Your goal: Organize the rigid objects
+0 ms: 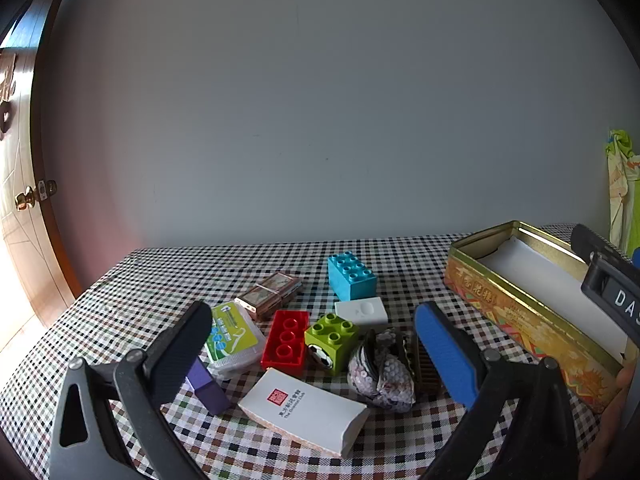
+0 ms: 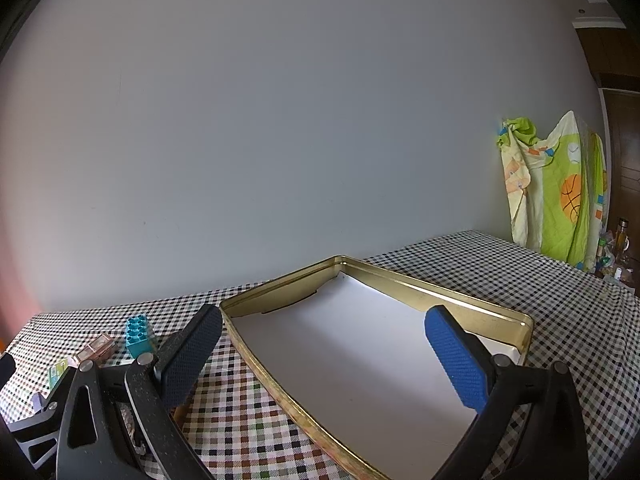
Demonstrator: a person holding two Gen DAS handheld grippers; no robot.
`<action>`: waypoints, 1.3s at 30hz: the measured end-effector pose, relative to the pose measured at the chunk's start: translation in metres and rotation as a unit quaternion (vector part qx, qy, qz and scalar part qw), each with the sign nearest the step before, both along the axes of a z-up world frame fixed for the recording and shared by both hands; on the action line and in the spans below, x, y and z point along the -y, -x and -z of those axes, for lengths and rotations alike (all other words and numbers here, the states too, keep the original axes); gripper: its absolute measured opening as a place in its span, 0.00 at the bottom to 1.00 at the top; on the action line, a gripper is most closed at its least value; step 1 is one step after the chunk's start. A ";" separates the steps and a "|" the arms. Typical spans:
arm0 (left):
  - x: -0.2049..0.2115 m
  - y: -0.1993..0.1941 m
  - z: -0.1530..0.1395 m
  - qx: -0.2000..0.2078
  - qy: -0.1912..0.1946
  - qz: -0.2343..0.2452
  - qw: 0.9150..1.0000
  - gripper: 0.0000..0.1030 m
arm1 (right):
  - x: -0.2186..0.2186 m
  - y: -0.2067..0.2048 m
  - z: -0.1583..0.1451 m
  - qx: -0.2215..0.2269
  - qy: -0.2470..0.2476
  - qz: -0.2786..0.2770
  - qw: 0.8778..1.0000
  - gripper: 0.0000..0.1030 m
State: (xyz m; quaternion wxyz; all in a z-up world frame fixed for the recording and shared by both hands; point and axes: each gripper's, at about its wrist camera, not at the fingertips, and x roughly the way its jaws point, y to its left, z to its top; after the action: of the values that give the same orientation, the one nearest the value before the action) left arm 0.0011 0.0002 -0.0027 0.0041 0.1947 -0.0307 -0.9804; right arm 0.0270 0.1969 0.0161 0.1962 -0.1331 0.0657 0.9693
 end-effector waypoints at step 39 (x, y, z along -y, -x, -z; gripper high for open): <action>0.005 -0.001 -0.003 0.000 -0.006 -0.001 1.000 1.00 | 0.004 -0.003 -0.002 -0.011 -0.004 -0.004 1.000 1.00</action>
State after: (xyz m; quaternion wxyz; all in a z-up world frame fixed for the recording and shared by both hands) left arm 0.0019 -0.0047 0.0000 0.0038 0.1949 -0.0249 -0.9805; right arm 0.0300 0.1926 0.0182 0.1921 -0.1221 0.0634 0.9717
